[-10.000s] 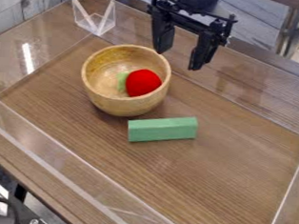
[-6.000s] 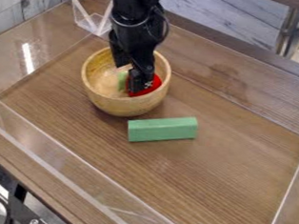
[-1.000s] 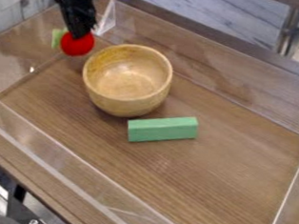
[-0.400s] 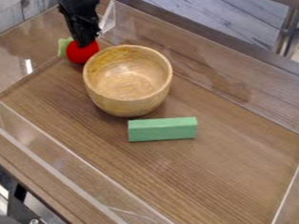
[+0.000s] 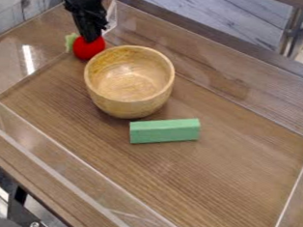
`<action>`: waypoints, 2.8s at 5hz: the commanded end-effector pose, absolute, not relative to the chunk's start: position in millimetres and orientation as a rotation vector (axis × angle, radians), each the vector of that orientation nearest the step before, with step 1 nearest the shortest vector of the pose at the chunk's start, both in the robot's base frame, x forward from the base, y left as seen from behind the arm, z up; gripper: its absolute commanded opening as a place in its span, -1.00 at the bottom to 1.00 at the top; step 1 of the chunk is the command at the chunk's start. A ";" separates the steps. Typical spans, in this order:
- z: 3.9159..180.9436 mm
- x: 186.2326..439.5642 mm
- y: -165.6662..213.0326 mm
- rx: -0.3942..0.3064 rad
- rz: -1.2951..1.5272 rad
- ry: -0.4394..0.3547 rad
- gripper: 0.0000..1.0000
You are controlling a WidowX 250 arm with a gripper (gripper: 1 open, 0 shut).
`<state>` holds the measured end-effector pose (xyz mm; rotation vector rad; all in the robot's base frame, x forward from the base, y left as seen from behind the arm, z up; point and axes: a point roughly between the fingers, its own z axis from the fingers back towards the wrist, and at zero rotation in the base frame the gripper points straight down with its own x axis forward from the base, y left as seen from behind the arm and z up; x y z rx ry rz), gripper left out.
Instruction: Move the red fruit to the left
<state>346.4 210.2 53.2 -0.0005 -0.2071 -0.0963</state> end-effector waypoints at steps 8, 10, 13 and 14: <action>54.2 340.0 211.9 -0.143 0.033 -0.184 1.00; 56.8 334.2 218.3 -0.167 0.097 -0.177 1.00; 76.6 332.0 216.3 -0.179 0.191 -0.201 1.00; 78.9 325.2 217.0 -0.170 0.270 -0.215 1.00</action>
